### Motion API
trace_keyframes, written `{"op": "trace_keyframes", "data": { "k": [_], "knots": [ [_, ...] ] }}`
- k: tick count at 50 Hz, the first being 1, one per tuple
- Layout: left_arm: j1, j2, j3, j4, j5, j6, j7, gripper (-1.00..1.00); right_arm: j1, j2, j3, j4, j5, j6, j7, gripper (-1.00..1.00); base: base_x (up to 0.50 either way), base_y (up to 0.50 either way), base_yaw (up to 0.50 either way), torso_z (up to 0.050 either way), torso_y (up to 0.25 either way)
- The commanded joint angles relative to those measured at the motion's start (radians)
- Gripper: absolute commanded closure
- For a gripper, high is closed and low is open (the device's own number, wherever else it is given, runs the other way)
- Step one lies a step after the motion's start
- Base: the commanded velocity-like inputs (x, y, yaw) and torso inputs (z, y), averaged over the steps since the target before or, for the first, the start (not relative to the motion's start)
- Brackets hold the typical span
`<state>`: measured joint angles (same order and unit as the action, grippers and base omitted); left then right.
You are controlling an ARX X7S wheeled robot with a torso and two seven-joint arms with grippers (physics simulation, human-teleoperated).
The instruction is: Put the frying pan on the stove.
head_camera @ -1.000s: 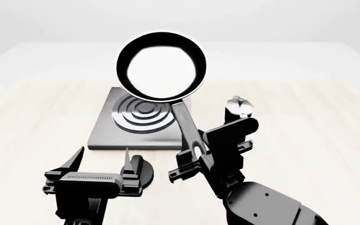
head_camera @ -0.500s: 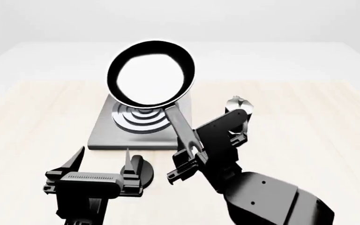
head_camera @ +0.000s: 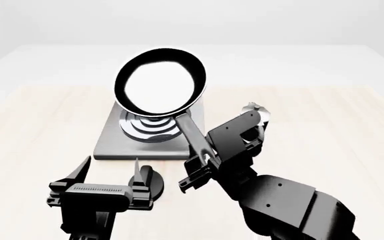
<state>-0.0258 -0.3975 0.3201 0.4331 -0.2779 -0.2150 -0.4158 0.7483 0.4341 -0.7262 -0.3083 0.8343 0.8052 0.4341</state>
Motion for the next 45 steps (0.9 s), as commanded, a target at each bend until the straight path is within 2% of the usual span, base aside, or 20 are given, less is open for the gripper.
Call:
{"op": "trace_keyframes", "data": {
  "k": [1,45],
  "knots": [
    [0.002,0.001,0.004,-0.015,0.001,0.013,0.001,-1.0,0.03,-0.021,0.02,0.001,-0.078,-0.006,-0.006,1.0,0.0,0.0,0.0,0.0,0.01],
    [0.009,-0.009,0.002,-0.024,-0.006,0.028,-0.008,-1.0,0.014,-0.076,-0.029,0.158,-0.143,-0.104,-0.059,1.0,0.0,0.0,0.0,0.0,0.002]
  ]
}}
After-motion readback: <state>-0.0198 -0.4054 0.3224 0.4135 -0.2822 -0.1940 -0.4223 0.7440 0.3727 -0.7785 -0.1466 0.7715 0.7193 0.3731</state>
